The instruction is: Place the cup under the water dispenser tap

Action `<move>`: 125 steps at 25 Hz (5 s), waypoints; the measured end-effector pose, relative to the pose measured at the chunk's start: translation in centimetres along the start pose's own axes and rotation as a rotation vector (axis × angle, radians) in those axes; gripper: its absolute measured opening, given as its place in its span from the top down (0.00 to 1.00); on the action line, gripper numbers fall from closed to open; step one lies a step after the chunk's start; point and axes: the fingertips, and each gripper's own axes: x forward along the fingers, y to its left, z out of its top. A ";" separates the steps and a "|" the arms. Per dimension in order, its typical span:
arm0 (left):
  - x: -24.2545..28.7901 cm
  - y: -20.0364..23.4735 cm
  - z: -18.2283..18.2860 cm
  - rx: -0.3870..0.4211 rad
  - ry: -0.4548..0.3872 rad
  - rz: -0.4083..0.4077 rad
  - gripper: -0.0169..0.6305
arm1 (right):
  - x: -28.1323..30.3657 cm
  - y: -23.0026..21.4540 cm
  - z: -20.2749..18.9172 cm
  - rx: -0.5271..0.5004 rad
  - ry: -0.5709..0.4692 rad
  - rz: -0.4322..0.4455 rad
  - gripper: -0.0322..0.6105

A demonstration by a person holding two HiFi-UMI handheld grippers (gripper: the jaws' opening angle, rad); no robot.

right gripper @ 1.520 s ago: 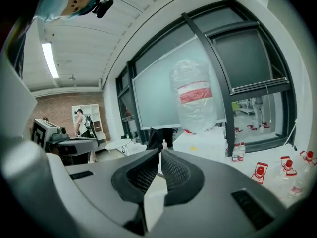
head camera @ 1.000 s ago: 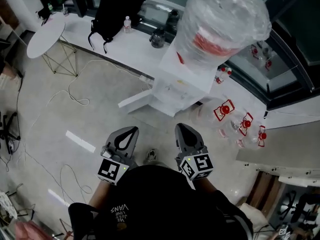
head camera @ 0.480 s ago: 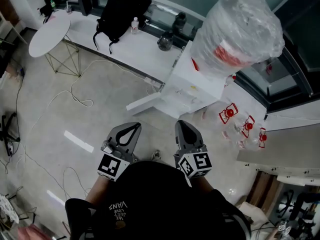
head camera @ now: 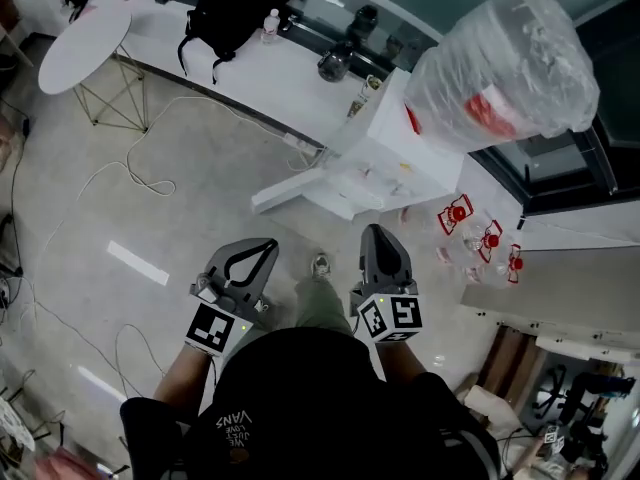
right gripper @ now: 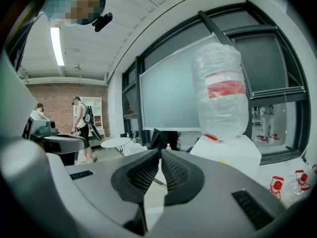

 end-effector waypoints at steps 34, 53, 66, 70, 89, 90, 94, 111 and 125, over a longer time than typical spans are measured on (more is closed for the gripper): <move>14.9 3.4 -39.4 -0.242 0.161 0.113 0.94 | 23.1 -16.4 -50.0 -0.070 0.476 -0.070 0.88; 23.8 4.4 -53.6 -0.273 0.171 0.072 0.94 | 31.0 -29.3 -70.7 -0.384 0.714 -0.130 0.73; 26.4 5.2 -58.7 -0.313 0.194 0.072 0.94 | 35.3 -35.7 -77.7 -0.733 0.902 -0.127 0.68; 26.8 5.4 -59.6 -0.318 0.191 0.075 0.94 | 35.9 -37.1 -79.4 -0.745 0.962 -0.149 0.68; 26.3 5.4 -60.8 -0.306 0.218 0.062 0.94 | 35.3 -35.5 -81.8 -0.810 1.141 0.013 0.83; 26.2 5.5 -60.4 -0.304 0.218 0.060 0.94 | 34.7 -34.8 -81.5 -0.797 1.141 0.016 0.84; 25.9 5.6 -58.3 -0.290 0.205 0.050 0.94 | 31.9 -32.1 -80.4 -0.721 1.151 0.032 0.84; 20.9 3.8 -46.7 -0.259 0.174 -0.054 0.94 | 21.8 -23.7 -68.7 -0.514 1.138 -0.001 0.84; 18.0 5.9 -37.7 -0.208 0.192 -0.016 0.94 | 14.2 -16.7 -57.3 -0.452 1.128 0.071 0.84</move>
